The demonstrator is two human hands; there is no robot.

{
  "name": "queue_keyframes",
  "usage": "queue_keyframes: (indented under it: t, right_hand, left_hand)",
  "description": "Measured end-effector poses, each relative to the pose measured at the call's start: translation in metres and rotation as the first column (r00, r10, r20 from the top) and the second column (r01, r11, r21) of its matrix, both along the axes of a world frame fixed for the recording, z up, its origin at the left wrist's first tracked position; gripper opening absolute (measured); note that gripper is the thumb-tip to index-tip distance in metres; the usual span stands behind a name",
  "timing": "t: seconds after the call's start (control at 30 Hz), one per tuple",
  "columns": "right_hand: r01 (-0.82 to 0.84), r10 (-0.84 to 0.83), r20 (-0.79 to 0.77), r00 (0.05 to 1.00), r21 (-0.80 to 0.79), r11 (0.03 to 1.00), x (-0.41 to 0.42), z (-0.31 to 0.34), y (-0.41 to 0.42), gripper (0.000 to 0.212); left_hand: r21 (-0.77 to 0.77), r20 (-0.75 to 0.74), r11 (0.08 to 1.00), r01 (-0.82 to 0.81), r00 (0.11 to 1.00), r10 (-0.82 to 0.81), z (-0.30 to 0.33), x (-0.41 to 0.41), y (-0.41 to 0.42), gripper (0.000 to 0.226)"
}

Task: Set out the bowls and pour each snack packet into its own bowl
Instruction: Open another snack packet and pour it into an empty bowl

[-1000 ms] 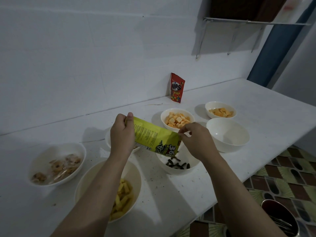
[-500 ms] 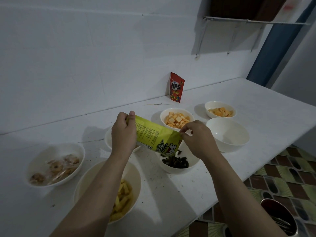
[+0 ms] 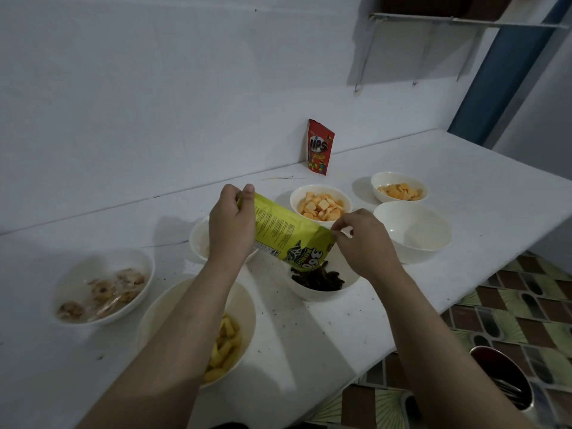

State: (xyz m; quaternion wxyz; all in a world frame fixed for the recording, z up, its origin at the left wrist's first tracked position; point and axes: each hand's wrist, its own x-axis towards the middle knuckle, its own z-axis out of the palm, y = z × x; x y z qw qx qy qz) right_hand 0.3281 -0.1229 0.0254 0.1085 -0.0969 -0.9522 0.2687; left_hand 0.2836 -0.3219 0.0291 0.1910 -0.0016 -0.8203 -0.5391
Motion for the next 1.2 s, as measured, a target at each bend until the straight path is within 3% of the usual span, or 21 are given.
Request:
queue_keyframes:
  t: [1.2]
  right_hand:
    - [-0.028, 0.028, 0.013, 1.000, -0.057, 0.998, 0.0043, -0.0001, -0.0012, 0.009]
  left_hand:
    - [-0.027, -0.065, 1.000, -0.004, 0.998, 0.002, 0.0018, -0.0011, 0.0024, 0.035]
